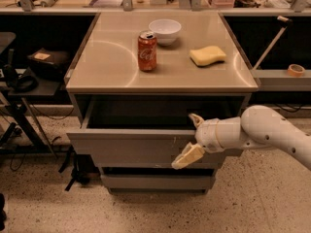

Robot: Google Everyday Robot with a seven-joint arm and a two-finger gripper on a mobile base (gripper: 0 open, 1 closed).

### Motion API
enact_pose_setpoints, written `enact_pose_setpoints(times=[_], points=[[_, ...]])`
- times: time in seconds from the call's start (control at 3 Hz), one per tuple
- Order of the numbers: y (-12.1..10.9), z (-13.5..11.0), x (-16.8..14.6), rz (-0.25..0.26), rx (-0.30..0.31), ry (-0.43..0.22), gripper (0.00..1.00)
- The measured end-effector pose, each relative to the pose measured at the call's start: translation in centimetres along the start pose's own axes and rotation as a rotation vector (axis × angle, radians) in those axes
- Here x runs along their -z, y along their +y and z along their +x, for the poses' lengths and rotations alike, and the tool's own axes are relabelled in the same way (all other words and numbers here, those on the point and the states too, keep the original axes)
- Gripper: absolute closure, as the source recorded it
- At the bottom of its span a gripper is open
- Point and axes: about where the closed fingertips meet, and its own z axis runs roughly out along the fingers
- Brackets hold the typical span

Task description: Open top drawer

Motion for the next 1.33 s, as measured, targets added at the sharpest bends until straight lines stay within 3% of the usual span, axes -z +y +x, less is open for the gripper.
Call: enact_pose_setpoints(times=[0.33,0.67,1.0,1.33], points=[[0.2,0.0,-0.2,-0.001,0.003,0.018,0.0],[0.0,1.4,-0.5,0.062,0.043,0.167,0.0],[-0.5,2.2,0.0,0.129,0.087,0.271,0.0],[-0.5,2.2,0.0,0.129,0.087,0.271,0.19]])
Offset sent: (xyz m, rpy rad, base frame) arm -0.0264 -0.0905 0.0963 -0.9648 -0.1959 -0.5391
